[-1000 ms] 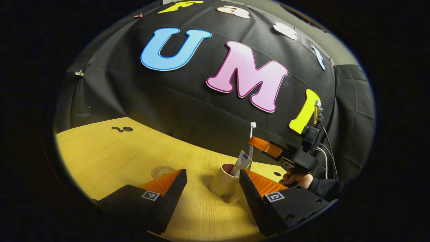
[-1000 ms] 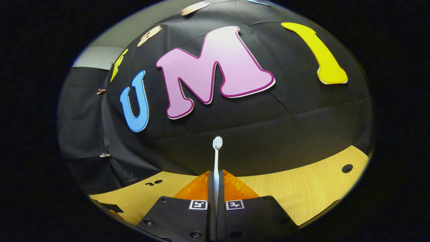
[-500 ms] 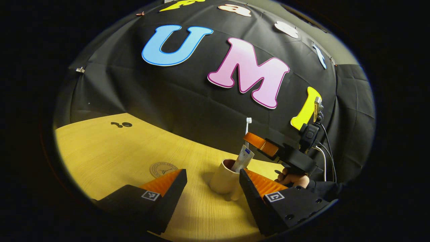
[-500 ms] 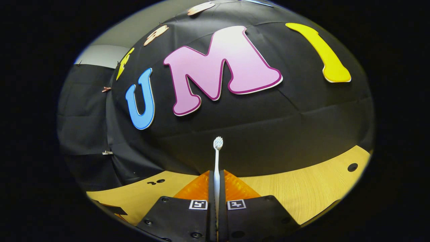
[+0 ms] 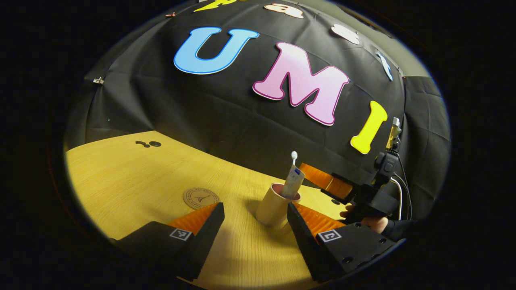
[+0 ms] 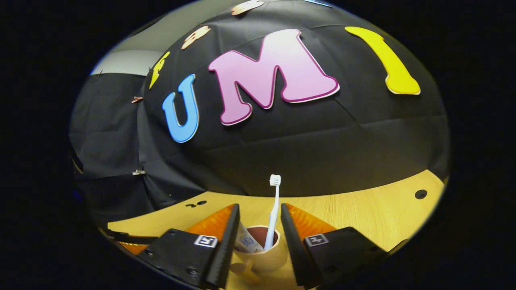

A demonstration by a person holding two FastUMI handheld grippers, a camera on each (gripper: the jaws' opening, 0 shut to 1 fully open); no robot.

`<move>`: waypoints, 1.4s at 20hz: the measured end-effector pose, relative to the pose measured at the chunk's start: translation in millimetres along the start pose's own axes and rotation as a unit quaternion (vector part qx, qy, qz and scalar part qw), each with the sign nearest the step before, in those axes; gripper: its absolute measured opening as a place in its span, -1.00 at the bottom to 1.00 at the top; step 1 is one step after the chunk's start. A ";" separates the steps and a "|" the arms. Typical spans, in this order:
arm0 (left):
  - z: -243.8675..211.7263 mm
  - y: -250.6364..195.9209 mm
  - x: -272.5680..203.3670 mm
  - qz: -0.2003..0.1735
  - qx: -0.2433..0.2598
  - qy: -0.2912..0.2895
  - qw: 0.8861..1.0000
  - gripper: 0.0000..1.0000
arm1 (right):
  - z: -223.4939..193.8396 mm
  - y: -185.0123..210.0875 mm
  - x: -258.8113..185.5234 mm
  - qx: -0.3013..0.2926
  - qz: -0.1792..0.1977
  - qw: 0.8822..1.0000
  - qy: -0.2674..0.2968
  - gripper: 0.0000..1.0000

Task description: Put the toothbrush and toothpaste on the desktop into the cup, then pick up the cup and place it on the coaster on the desktop.

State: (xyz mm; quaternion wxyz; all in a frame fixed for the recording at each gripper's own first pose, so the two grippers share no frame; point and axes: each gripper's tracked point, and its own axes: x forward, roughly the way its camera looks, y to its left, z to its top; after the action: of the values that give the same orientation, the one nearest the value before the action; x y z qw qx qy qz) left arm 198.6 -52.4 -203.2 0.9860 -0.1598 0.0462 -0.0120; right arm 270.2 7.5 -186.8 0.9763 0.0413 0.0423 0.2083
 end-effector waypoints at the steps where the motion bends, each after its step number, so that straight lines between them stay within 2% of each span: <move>1: -0.2 -1.0 -1.2 -0.001 0.001 0.001 1.000 0.96 | 0.2 1.8 -6.3 0.001 0.000 1.000 0.007 0.35; 2: -0.2 -1.7 -4.0 -0.002 0.002 0.002 1.000 0.95 | 2.9 2.7 -13.6 0.006 -0.003 1.000 0.012 0.77; 3: -1.7 -2.0 -7.4 -0.003 0.002 0.005 1.000 0.96 | 2.6 0.0 -16.9 0.008 -0.013 1.000 0.021 0.82; 9: -6.1 2.2 -43.2 -0.002 0.011 0.028 1.000 0.94 | -4.4 -12.0 -35.6 0.012 -0.065 0.992 0.107 0.91; 14: -13.7 27.9 -83.7 0.024 0.078 0.052 0.995 0.95 | -14.4 -4.8 -32.6 0.056 -0.073 0.979 0.184 0.95; 17: -18.5 37.4 -107.2 0.028 0.074 0.072 0.994 0.95 | -20.5 -3.0 -25.0 0.063 -0.078 0.968 0.231 0.95; 22: -7.1 55.6 -128.8 0.047 0.083 0.084 0.992 0.96 | -43.7 4.4 -22.6 0.113 -0.081 0.932 0.334 0.95; 28: 2.2 81.3 -137.4 0.073 0.041 0.089 0.993 0.96 | -79.0 21.0 -23.5 0.087 -0.080 0.897 0.425 0.94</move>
State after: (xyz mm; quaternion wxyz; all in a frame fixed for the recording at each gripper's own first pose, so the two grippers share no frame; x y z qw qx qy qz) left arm 62.7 30.7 -214.8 0.9819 -0.1140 0.1449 0.0439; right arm 232.5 21.9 -261.7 0.8712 0.0301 0.4743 0.1230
